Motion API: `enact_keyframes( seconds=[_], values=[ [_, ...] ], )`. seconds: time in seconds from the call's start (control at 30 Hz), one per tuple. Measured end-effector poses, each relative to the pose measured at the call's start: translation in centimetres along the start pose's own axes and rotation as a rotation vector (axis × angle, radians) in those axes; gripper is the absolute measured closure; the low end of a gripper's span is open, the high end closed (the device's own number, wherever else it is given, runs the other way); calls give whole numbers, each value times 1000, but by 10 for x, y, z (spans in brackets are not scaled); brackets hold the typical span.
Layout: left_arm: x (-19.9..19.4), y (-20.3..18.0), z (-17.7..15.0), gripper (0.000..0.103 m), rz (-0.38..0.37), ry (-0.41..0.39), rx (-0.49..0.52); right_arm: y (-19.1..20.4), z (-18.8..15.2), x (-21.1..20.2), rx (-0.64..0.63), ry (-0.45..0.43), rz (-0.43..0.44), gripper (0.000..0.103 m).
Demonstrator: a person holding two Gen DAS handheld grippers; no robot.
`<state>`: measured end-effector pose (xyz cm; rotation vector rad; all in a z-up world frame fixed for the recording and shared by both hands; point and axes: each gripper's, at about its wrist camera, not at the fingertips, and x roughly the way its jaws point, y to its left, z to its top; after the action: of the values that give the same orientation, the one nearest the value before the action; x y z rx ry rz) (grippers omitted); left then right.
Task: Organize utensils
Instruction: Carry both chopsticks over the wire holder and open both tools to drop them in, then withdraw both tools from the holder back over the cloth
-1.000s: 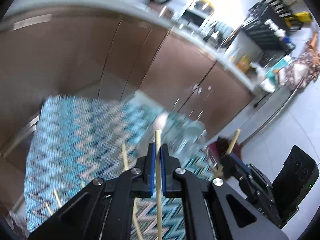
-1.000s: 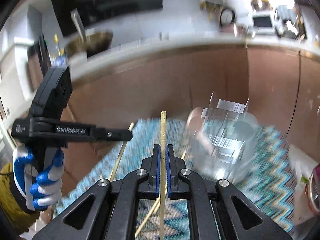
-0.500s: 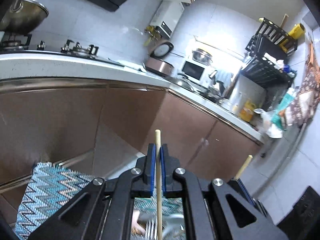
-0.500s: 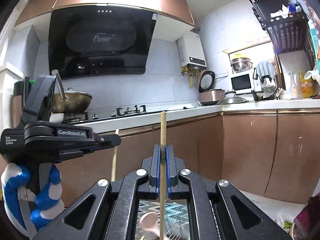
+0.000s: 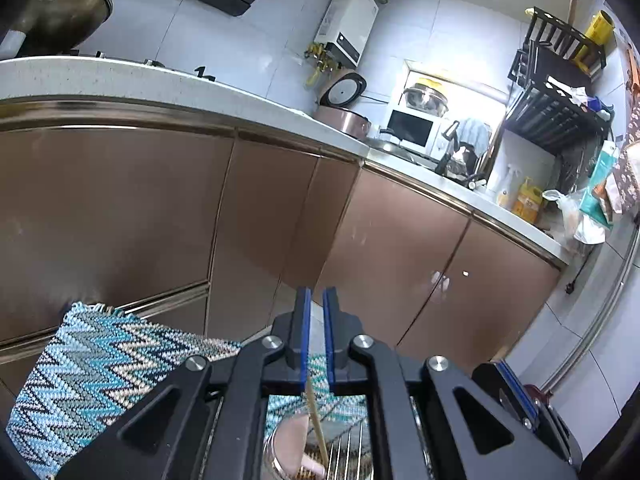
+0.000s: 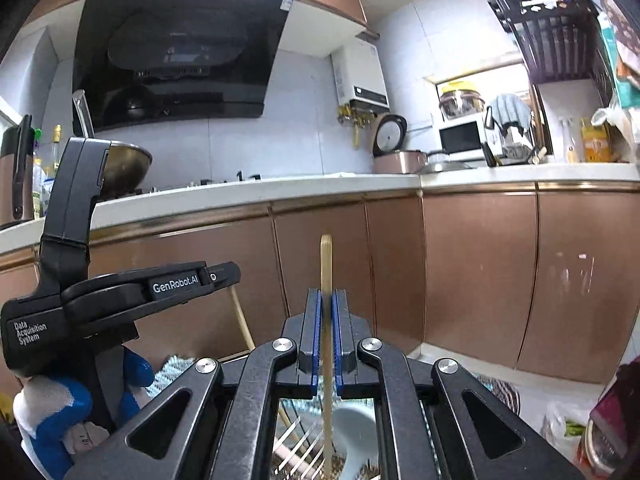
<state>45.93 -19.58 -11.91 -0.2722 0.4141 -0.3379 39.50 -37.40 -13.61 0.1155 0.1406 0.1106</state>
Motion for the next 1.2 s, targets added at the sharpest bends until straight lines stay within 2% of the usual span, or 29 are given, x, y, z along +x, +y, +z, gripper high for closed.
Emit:
enact_keyframes(
  seconds=[0.1, 0.27, 0.33, 0.4, 0.43, 0.47, 0.5, 0.8, 1.07, 1.2],
  values=[
    [-14, 4, 0, 97, -7, 8, 2, 0, -2, -11, 12, 4, -11, 79],
    [-56, 14, 8, 95, -4, 9, 20, 2, 3, -39, 15, 1, -30, 77],
    [-74, 21, 12, 92, 1, 6, 16, 4, 8, -54, 21, -8, -39, 70],
    [-100, 32, 18, 77, 9, 0, 12, 5, 14, -73, 31, -20, -47, 62],
    [-116, 38, 21, 63, 16, -10, 5, 6, 18, -81, 31, -22, -52, 59],
    [-130, 43, 25, 59, 26, -25, 1, 6, 20, -88, 30, -23, -57, 57],
    [-145, 47, 27, 59, 43, -37, 5, 8, 23, -98, 30, -24, -64, 54],
    [-252, 91, 31, 59, 177, -27, 47, 23, 41, -172, 66, -1, -78, 53],
    [-325, 129, 25, 59, 213, -7, 7, 52, 50, -208, 27, 25, -38, 53],
    [-346, 140, 20, 59, 205, 17, -11, 64, 48, -218, 25, 64, -5, 53]
  ],
)
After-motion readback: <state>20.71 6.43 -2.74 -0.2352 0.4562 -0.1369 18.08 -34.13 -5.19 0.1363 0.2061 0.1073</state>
